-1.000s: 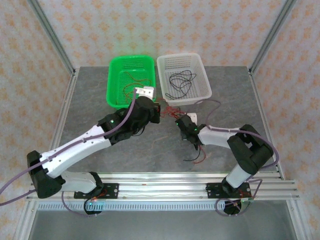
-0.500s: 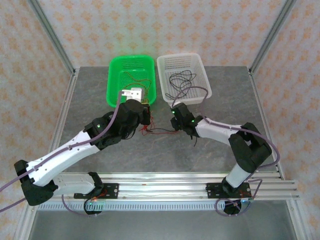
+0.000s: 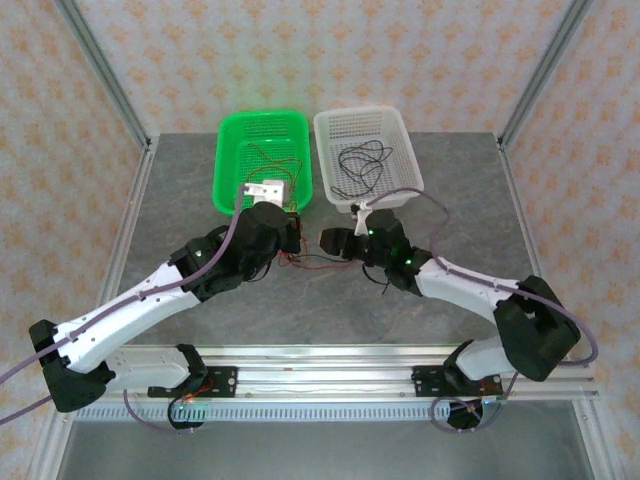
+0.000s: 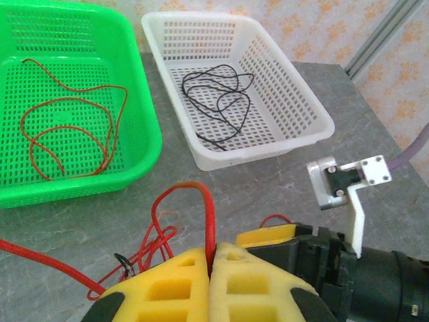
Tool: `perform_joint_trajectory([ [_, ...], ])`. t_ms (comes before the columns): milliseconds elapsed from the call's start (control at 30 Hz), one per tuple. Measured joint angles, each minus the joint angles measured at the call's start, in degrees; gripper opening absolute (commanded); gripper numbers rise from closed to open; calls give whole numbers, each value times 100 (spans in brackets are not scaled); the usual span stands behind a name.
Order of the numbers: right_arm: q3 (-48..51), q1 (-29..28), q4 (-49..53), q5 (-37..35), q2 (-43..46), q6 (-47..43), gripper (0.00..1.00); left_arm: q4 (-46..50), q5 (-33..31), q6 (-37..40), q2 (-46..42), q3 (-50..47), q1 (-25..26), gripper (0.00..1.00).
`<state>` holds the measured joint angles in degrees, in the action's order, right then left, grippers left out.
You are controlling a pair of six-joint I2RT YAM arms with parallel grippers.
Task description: Untangle the cables
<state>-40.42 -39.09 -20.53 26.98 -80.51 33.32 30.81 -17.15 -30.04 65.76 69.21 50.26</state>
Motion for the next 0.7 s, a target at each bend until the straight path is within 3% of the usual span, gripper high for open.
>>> perform_joint_trajectory([
  [300, -48, -439, -848, 326, -848, 973, 56, -20, 66, 2, 2, 0, 0, 0],
  [700, -610, -501, -1311, -313, -1676, 1257, 56, -184, 339, -15, 7, 0, 2, 0],
])
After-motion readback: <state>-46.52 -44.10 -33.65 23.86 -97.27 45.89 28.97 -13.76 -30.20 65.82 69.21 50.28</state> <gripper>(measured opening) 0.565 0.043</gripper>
